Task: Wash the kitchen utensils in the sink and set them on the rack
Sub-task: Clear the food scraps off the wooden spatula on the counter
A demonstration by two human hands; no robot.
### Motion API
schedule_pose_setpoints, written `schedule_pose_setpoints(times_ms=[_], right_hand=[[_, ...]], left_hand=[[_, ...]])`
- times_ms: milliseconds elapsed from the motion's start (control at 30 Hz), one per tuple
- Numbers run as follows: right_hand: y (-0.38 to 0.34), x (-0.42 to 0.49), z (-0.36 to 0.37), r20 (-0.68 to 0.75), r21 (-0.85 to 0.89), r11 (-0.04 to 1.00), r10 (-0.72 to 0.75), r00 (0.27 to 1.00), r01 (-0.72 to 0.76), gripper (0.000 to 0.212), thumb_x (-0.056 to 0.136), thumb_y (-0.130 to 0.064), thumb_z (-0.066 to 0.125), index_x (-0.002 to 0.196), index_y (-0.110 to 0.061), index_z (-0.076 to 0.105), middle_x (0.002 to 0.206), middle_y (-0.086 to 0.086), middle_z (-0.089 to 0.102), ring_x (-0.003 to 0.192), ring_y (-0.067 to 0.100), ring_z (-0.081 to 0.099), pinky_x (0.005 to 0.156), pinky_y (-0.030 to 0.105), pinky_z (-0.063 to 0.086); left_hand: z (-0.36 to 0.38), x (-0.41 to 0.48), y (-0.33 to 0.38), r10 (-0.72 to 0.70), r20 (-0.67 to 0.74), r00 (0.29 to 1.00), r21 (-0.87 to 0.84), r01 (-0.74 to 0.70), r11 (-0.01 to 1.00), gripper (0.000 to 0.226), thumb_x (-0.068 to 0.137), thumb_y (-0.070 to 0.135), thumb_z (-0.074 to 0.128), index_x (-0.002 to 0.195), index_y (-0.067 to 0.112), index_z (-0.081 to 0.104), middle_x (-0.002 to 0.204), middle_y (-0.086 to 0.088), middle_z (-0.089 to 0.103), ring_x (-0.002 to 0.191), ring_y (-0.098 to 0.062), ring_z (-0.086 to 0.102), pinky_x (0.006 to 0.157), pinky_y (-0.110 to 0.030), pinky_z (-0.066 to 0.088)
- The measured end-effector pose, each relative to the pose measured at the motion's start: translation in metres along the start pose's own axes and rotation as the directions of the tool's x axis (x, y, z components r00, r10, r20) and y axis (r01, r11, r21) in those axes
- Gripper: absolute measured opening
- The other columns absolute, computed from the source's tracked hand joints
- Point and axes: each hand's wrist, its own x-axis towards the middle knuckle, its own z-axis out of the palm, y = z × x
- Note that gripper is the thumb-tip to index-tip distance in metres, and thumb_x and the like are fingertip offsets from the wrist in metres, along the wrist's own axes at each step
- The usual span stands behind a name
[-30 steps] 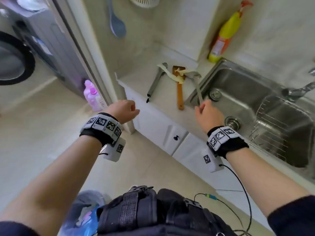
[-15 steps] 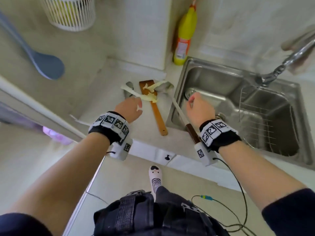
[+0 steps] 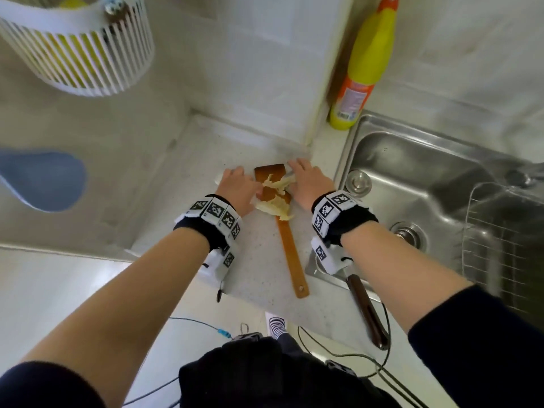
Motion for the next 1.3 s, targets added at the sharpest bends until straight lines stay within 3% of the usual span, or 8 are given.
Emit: schedule_pose_setpoints(times_ms=[233,433,567,667,800,967,1100,1300], right_hand=[[-0.083,0.002,0.047,0.054,-0.039,0.991,-0.128,0.99,0.131,0.033,0.097,-0.019,0.043,0.129,-0.02,0.052,0.128,0.007,0.048,0.119,0.026,0.047,0.098,0.034,0.038],[-0.109,-0.017,0.073,0.05,0.13,0.971,-0.207,0.977,0.2,0.029,0.1,-0.022,0.037,0.123,-0.014,0.054,0.118,0.005,0.055,0.109,0.021,0.052,0.087,0.029,0.039],[-0.114,-0.028,0.081,0.059,0.211,0.958,-0.212,0.975,0.196,0.035,0.099,-0.029,0.04,0.128,-0.01,0.048,0.127,0.008,0.049,0.109,0.021,0.054,0.09,0.03,0.044],[-0.112,-0.033,0.086,0.103,0.133,0.969,-0.225,0.969,0.21,0.038,0.096,-0.032,0.047,0.124,-0.006,0.047,0.124,0.01,0.044,0.102,0.022,0.052,0.082,0.028,0.042],[-0.089,-0.041,0.08,0.035,0.088,0.988,-0.128,0.991,0.124,0.03,0.097,-0.036,0.042,0.106,-0.009,0.051,0.11,0.006,0.046,0.087,0.018,0.05,0.074,0.032,0.045],[-0.039,-0.069,0.063,-0.006,0.074,0.996,0.057,0.998,-0.056,0.026,0.099,-0.029,0.036,0.106,-0.008,0.05,0.103,0.006,0.045,0.09,0.022,0.051,0.077,0.036,0.047],[0.008,-0.104,0.04,-0.058,0.161,0.955,0.26,0.964,-0.248,0.03,0.1,-0.025,0.034,0.117,-0.005,0.048,0.111,0.01,0.048,0.1,0.023,0.05,0.081,0.029,0.042],[0.098,-0.177,0.005,-0.189,0.276,0.811,0.572,0.798,-0.516,0.03,0.101,-0.029,0.034,0.116,-0.006,0.047,0.112,0.009,0.05,0.094,0.023,0.053,0.072,0.029,0.038]], left_hand=[[0.036,-0.071,-0.067,-0.173,0.006,0.985,-0.226,0.17,0.959,0.027,0.095,0.029,0.046,0.119,0.023,0.058,0.115,-0.003,0.06,0.111,-0.024,0.044,0.096,-0.035,0.03],[0.079,-0.093,-0.083,-0.325,0.08,0.942,-0.665,0.294,0.686,0.027,0.091,0.025,0.05,0.117,0.019,0.052,0.105,-0.014,0.054,0.094,-0.027,0.052,0.086,-0.037,0.048],[0.083,-0.087,-0.079,-0.321,0.038,0.946,-0.776,0.23,0.587,0.045,0.085,0.018,0.061,0.125,0.016,0.041,0.087,-0.003,0.051,0.086,-0.024,0.052,0.078,-0.036,0.046],[0.077,-0.082,-0.071,-0.237,-0.018,0.971,-0.813,0.123,0.57,0.049,0.084,0.016,0.063,0.126,0.013,0.039,0.083,0.0,0.05,0.084,-0.021,0.051,0.078,-0.036,0.046],[0.056,-0.068,-0.048,-0.041,-0.061,0.997,-0.834,-0.028,0.55,0.052,0.09,0.012,0.057,0.133,0.006,0.03,0.092,-0.005,0.048,0.075,-0.009,0.048,0.069,-0.017,0.041],[0.028,-0.036,0.002,0.241,-0.06,0.969,-0.743,-0.204,0.637,0.055,0.092,0.014,0.053,0.141,0.016,0.029,0.106,0.0,0.043,0.09,-0.008,0.047,0.085,-0.016,0.035],[0.007,0.001,0.062,0.501,-0.041,0.865,-0.445,-0.464,0.766,0.025,0.095,0.017,0.048,0.118,0.01,0.055,0.113,-0.006,0.051,0.101,-0.02,0.054,0.082,-0.019,0.035],[-0.026,0.04,0.191,0.736,-0.189,0.65,-0.199,-0.76,0.619,0.024,0.094,0.026,0.05,0.1,0.005,0.058,0.096,-0.01,0.051,0.077,-0.025,0.054,0.072,-0.036,0.047]])
